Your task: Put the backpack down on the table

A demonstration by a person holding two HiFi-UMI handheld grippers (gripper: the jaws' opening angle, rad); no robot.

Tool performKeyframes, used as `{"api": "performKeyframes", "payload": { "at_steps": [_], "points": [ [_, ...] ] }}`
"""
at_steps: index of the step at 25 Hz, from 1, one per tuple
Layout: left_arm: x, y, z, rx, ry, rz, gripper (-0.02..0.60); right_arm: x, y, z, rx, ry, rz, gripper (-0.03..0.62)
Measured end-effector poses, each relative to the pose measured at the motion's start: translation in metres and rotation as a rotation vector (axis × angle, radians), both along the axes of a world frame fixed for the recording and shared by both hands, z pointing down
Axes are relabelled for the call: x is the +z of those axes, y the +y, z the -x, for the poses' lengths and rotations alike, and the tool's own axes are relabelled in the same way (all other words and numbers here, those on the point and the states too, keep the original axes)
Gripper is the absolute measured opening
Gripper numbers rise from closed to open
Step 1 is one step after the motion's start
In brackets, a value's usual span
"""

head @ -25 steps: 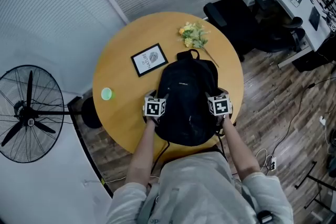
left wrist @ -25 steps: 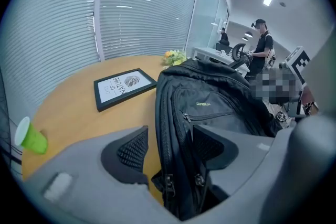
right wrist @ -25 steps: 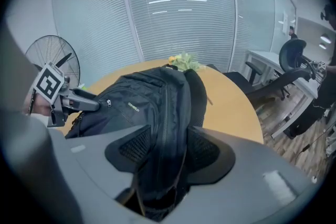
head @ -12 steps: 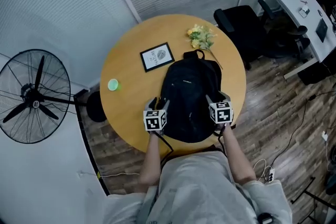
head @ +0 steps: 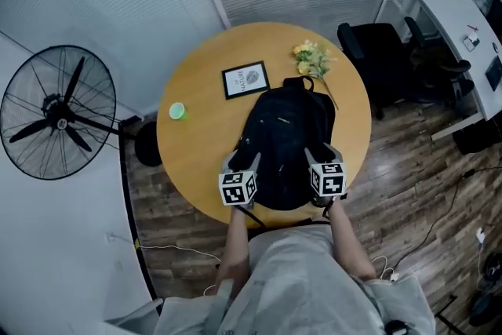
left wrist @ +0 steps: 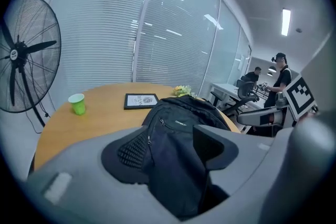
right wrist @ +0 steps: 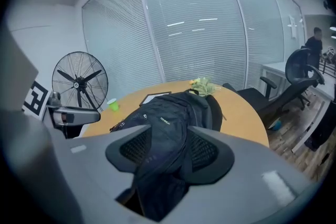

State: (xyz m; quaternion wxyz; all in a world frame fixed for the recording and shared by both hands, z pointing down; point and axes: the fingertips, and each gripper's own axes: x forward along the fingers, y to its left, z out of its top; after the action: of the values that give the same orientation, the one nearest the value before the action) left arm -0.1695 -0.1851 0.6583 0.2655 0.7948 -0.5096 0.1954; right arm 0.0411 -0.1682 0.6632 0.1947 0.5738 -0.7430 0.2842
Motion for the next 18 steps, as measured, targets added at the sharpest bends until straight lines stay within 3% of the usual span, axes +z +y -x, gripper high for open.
{"api": "performKeyframes", "payload": {
  "at_steps": [12,18],
  "points": [
    [-0.017,0.036,-0.011,-0.065,-0.027,-0.076,0.275,0.001,0.030,0.007,-0.175,-0.006,-0.050,0.210],
    [-0.015,0.043,-0.004,-0.107,-0.030,-0.076,0.245,-0.003,0.035,0.002,-0.203,-0.006,-0.062,0.197]
  ]
}}
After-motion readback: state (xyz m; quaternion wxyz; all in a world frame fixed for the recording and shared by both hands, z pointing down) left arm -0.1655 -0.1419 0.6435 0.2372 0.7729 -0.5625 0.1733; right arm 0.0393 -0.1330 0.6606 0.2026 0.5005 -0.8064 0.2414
